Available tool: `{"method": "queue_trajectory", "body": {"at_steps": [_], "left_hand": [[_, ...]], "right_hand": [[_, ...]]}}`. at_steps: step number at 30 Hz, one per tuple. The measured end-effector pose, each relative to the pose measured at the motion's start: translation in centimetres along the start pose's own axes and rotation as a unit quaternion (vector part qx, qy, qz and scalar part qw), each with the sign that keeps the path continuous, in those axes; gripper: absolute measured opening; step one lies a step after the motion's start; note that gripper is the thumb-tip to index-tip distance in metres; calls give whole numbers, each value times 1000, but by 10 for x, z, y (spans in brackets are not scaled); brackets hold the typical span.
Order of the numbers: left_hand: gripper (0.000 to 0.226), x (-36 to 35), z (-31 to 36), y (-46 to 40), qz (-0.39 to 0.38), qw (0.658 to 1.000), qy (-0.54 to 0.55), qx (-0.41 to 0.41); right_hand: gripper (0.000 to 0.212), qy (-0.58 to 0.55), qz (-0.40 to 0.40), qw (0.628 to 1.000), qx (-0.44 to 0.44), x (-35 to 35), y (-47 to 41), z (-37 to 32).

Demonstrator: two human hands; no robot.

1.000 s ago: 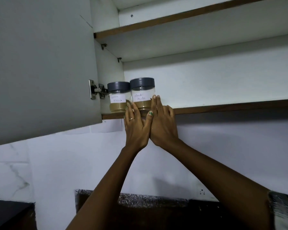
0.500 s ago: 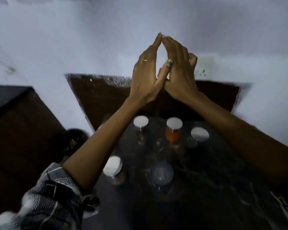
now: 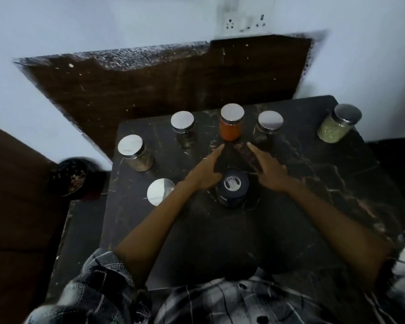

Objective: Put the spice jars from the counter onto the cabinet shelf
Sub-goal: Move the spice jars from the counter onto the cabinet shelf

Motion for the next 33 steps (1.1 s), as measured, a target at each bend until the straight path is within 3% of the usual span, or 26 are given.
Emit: {"method": "queue_trajectory", "body": {"at_steps": [7,14,19,23,26,33], "left_hand": [[118,-36,-39,-1,-158,987,-4,1],[107,-50,-40,-13,-126,992,0,-2],[94,4,-12,-23,-127,991,-3,-45],[72,59,27,-25,-70,996,-4,-64],[77,107,59,-19,-22,993,83,-86],[67,206,153,8,106,972,117,-176]], "right_hand": [[105,-215,-75,971,-75,-62,32,15],[104,-344,-38,934,-85,-81,21,14],[99,-389,-41,920,-33,-42,12,-2],[93,-399,-15,917,28,10,2,-34],[74,-384,46,917,95,56,3,-68],[55,-420,160,861,237,155,28,-151]]}}
Point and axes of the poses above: each hand's wrist, its own y-axis away from the middle knuckle, its own x-axis out of the back of the hand, z = x × y, the point moved 2 cm from there along -y, towards the middle knuckle, and after that the axes turned 8 degrees about -y, right-handed, at the moved point
